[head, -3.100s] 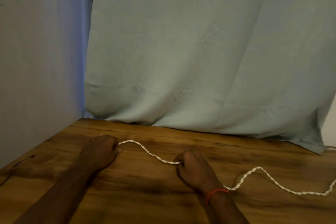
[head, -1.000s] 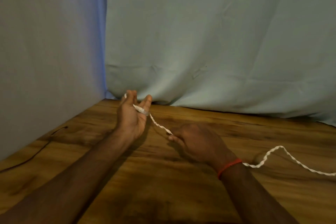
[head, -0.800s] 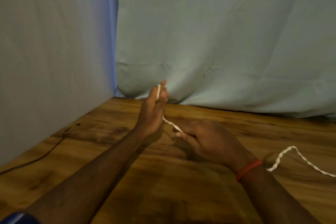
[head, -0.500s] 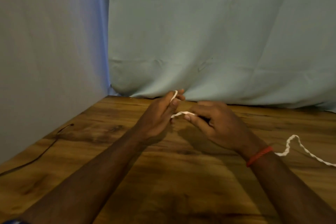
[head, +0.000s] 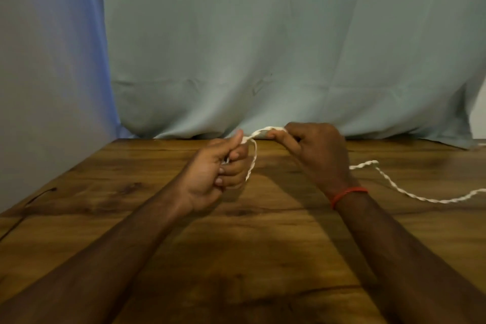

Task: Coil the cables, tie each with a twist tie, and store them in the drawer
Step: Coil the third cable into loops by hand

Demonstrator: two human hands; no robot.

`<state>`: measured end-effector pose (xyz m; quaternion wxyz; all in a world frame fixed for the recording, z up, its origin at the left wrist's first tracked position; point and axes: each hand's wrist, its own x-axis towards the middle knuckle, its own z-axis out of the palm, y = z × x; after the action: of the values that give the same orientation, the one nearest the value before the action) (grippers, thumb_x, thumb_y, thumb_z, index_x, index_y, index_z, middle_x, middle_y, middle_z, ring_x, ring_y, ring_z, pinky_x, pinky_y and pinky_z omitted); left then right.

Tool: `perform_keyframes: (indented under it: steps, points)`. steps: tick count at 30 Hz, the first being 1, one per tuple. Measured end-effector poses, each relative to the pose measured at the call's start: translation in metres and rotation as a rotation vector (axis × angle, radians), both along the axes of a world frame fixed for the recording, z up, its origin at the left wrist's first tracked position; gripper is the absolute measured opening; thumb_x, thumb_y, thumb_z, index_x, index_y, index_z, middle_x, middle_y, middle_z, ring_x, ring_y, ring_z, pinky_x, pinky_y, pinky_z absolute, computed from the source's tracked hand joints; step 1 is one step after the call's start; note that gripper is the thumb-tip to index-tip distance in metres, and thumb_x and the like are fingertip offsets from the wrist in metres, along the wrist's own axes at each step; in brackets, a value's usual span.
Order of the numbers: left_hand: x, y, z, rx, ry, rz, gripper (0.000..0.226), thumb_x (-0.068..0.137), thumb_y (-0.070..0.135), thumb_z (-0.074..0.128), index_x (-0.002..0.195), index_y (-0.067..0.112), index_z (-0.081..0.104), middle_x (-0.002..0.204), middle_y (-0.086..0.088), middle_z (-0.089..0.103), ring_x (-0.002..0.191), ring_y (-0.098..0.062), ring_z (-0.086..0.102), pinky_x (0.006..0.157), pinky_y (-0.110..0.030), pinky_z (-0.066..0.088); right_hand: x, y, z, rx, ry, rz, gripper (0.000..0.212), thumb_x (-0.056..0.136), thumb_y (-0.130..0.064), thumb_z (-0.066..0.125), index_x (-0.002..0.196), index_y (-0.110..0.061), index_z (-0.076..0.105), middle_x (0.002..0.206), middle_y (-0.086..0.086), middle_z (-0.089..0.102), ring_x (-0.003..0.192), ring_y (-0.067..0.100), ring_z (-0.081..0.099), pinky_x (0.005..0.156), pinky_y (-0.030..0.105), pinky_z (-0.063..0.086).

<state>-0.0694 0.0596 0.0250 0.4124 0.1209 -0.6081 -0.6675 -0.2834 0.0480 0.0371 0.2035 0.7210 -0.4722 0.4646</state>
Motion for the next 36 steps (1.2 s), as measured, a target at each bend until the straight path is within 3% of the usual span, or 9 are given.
perform_keyframes:
  steps: [4,7,10,14,19,23,26,30,36]
  points:
    - [0.002,0.000,0.010,0.246,0.339,0.000,0.044,0.101,0.042,0.035,0.064,0.020,0.043,0.053,0.000,0.046,0.044,-0.013,0.045,0.045,-0.023,0.037,0.011,-0.009,-0.021,0.292,0.193,0.021,0.053,0.097,-0.070,0.029,0.092,-0.029,0.062,0.076,0.001,0.068,0.073,0.025,0.064,0.062,0.041,0.049]
    - [0.009,0.001,0.018,0.308,0.508,0.163,0.054,0.103,0.040,0.033,0.057,0.016,0.050,0.089,-0.018,0.073,0.080,-0.031,0.073,0.065,-0.029,0.061,0.016,-0.005,-0.023,0.435,0.389,0.062,0.033,0.101,-0.059,0.034,0.107,-0.032,0.052,0.093,0.003,0.069,0.086,0.030,0.064,0.071,0.042,0.049]
    - [0.010,0.001,0.023,0.351,0.651,0.153,0.051,0.103,0.033,0.035,0.061,0.010,0.053,0.129,-0.029,0.062,0.123,-0.042,0.059,0.098,-0.049,0.050,0.028,0.006,-0.020,0.366,0.542,0.078,0.034,0.102,-0.057,0.034,0.119,-0.030,0.047,0.109,0.005,0.069,0.097,0.032,0.065,0.075,0.037,0.047]
    - [0.014,-0.004,0.026,0.327,0.674,0.301,0.039,0.103,0.028,0.037,0.072,0.011,0.052,0.137,-0.021,0.059,0.133,-0.036,0.051,0.108,-0.048,0.045,0.054,0.012,-0.031,0.143,0.683,0.123,0.034,0.103,-0.046,0.039,0.121,-0.021,0.055,0.103,0.008,0.072,0.092,0.033,0.066,0.066,0.037,0.031]
    - [0.007,-0.013,0.015,0.063,0.370,0.648,0.023,0.104,0.027,0.042,0.114,0.015,0.059,0.140,-0.003,0.055,0.138,-0.026,0.046,0.098,-0.050,0.050,0.067,0.023,-0.023,0.070,0.676,0.246,0.026,0.099,-0.038,0.055,0.110,-0.016,0.063,0.089,0.007,0.072,0.075,0.029,0.067,0.059,0.029,0.026]
    - [0.011,-0.011,-0.001,-0.643,-0.226,0.889,0.036,0.102,0.049,0.037,0.135,0.037,0.043,0.123,0.019,0.061,0.093,-0.004,0.067,0.075,-0.023,0.053,0.064,0.034,-0.006,0.122,0.536,0.374,0.021,0.102,-0.037,0.046,0.118,-0.027,0.056,0.108,-0.002,0.069,0.089,0.023,0.065,0.062,0.034,0.046]
    - [0.017,-0.011,-0.003,-0.849,-0.455,0.999,0.025,0.101,0.051,0.032,0.102,0.033,0.048,0.101,0.020,0.068,0.058,-0.006,0.056,0.060,-0.030,0.042,0.058,0.034,0.002,0.112,0.486,0.394,0.016,0.099,-0.037,0.051,0.110,-0.029,0.059,0.107,-0.002,0.069,0.089,0.023,0.065,0.064,0.035,0.047]
    - [0.023,-0.012,0.001,-0.906,-0.528,0.835,0.033,0.106,0.037,0.036,0.089,0.012,0.049,0.065,0.002,0.060,0.052,-0.016,0.058,0.055,-0.040,0.046,0.048,0.027,0.007,0.112,0.405,0.365,0.018,0.092,-0.043,0.062,0.097,-0.026,0.066,0.087,-0.005,0.071,0.077,0.020,0.065,0.063,0.038,0.051]
    - [0.025,-0.015,0.001,-0.974,-0.630,0.693,0.033,0.106,0.039,0.038,0.079,0.023,0.049,0.067,0.004,0.052,0.060,-0.020,0.053,0.060,-0.049,0.043,0.031,0.019,0.016,0.060,0.341,0.290,0.021,0.089,-0.044,0.068,0.098,-0.026,0.072,0.077,-0.003,0.060,0.070,0.018,0.058,0.060,0.042,0.051]
